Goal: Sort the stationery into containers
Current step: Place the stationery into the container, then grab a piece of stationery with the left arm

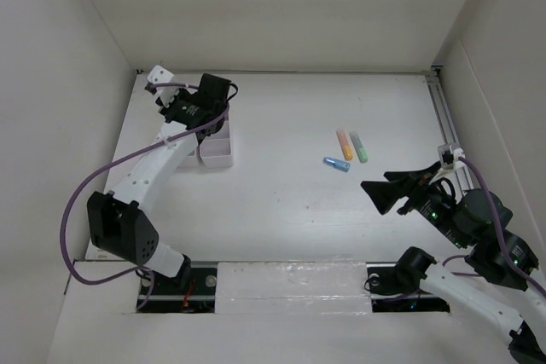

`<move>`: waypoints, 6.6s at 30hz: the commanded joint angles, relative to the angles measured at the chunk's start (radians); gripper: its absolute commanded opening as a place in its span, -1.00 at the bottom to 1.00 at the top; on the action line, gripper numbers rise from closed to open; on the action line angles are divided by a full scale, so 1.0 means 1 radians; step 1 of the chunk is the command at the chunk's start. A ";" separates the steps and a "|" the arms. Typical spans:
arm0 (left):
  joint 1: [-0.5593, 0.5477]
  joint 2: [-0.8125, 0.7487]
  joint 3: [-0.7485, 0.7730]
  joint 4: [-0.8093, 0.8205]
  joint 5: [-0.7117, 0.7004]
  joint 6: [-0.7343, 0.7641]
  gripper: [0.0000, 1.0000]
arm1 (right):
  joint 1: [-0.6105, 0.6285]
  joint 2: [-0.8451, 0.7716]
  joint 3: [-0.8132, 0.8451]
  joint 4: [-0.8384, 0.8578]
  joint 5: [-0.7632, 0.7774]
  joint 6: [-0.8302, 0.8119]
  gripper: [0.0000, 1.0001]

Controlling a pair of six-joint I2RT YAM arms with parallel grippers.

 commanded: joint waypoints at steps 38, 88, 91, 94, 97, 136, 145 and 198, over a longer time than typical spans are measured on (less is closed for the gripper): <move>0.001 -0.015 -0.095 0.231 -0.064 -0.033 -1.00 | 0.009 0.033 -0.007 0.054 -0.032 -0.014 0.95; -0.035 0.155 -0.138 0.103 -0.046 -0.198 -1.00 | 0.009 0.033 -0.025 0.064 -0.041 -0.005 0.95; -0.044 0.179 -0.117 0.060 -0.046 -0.241 -1.00 | 0.009 0.033 -0.025 0.064 -0.041 -0.005 0.95; -0.045 0.202 -0.107 0.018 -0.055 -0.282 -1.00 | 0.009 0.033 -0.025 0.064 -0.041 -0.005 0.95; -0.045 0.212 -0.098 -0.031 -0.055 -0.327 -1.00 | 0.009 0.033 -0.025 0.064 -0.041 -0.005 0.95; -0.183 -0.119 -0.126 0.248 0.151 0.107 1.00 | 0.009 0.111 0.001 0.009 0.207 0.098 0.99; -0.241 -0.155 -0.214 0.488 0.733 0.245 1.00 | 0.009 0.124 0.060 -0.116 0.521 0.253 0.99; -0.451 1.019 0.858 -0.299 1.141 -0.424 0.58 | 0.009 -0.202 0.093 -0.097 0.385 0.178 0.99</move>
